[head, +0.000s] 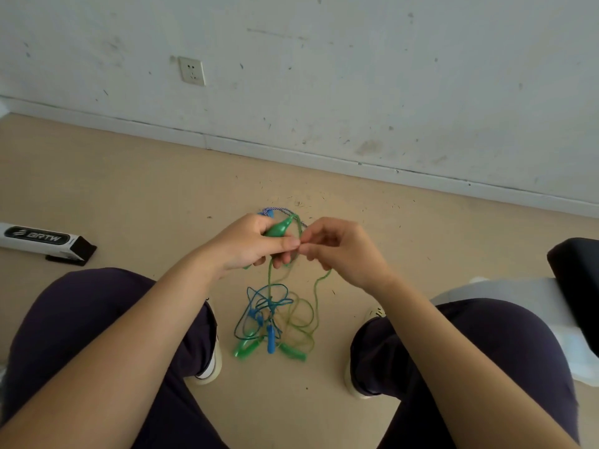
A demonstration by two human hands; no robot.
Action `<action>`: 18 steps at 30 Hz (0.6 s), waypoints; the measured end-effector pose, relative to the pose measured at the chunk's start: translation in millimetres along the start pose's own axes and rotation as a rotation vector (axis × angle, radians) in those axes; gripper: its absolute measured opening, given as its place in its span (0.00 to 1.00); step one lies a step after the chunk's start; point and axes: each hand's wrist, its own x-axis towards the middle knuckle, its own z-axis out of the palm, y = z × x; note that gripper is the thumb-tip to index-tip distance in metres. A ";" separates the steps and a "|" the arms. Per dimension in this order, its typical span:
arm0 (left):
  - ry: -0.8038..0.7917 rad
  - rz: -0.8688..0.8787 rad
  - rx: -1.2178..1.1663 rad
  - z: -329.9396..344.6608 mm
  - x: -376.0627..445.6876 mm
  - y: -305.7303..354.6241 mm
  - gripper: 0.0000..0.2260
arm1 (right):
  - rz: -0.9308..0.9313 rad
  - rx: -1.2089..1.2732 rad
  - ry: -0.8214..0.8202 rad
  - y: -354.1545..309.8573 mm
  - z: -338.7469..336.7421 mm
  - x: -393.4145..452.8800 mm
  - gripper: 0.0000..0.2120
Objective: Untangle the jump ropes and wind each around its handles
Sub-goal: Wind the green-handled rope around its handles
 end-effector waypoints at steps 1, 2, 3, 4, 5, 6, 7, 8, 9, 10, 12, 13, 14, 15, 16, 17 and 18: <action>-0.014 0.000 -0.001 -1.2 -0.5 1.0 0.09 | -0.002 -0.027 0.037 -0.9 -1.4 0.6 0.05; -0.028 -0.007 0.005 -3.6 -0.9 1.7 0.10 | -0.005 -0.040 0.091 -1.7 -3.4 1.1 0.04; -0.034 -0.025 0.025 -7.2 -1.4 1.7 0.10 | -0.006 -0.033 0.159 -2.3 -6.6 1.5 0.03; -0.032 -0.051 0.060 -10.9 -1.7 1.3 0.10 | -0.003 -0.009 0.233 -2.4 -10.9 2.2 0.03; -0.020 -0.077 0.105 -14.4 -2.2 0.3 0.09 | 0.001 0.027 0.294 -2.4 -15.9 2.9 0.03; 0.001 -0.093 0.143 -17.0 -2.7 -0.8 0.07 | 0.000 0.066 0.325 -3.0 -20.1 3.0 0.03; 0.029 -0.091 0.156 -18.9 -3.2 -1.9 0.06 | -0.001 0.095 0.323 -3.3 -23.3 2.7 0.02; 0.054 -0.073 0.138 -19.7 -2.9 -2.5 0.06 | -0.001 0.120 0.293 -4.3 -24.5 1.8 0.02; 0.067 -0.049 0.098 -19.1 -2.6 -2.0 0.06 | 0.002 0.141 0.242 -4.8 -23.9 0.5 0.03; 0.067 -0.025 0.052 -17.2 -2.3 -0.9 0.07 | 0.006 0.154 0.181 -5.1 -21.4 -0.6 0.05; 0.035 0.009 -0.007 -10.4 -2.4 2.2 0.07 | 0.008 0.153 0.059 -4.6 -11.9 -2.5 0.08; 0.011 0.017 -0.013 -6.8 -2.7 3.0 0.07 | 0.002 0.142 0.015 -4.2 -6.5 -2.9 0.08; -0.014 0.022 -0.011 -3.5 -3.2 3.9 0.07 | -0.005 0.122 -0.011 -3.4 -1.9 -2.9 0.08; -0.032 0.026 -0.008 -1.5 -3.5 4.4 0.08 | -0.011 0.104 -0.018 -3.0 0.9 -2.7 0.07; -0.042 0.029 -0.009 -0.3 -3.8 5.2 0.08 | -0.011 0.089 -0.008 -2.5 1.9 -2.2 0.07; -0.045 0.030 -0.012 -1.2 -4.1 5.1 0.08 | -0.011 0.074 0.010 -2.7 2.0 -1.7 0.08; -0.048 0.028 -0.019 -2.7 -3.8 5.1 0.08 | -0.015 0.062 0.036 -3.4 1.4 -1.5 0.09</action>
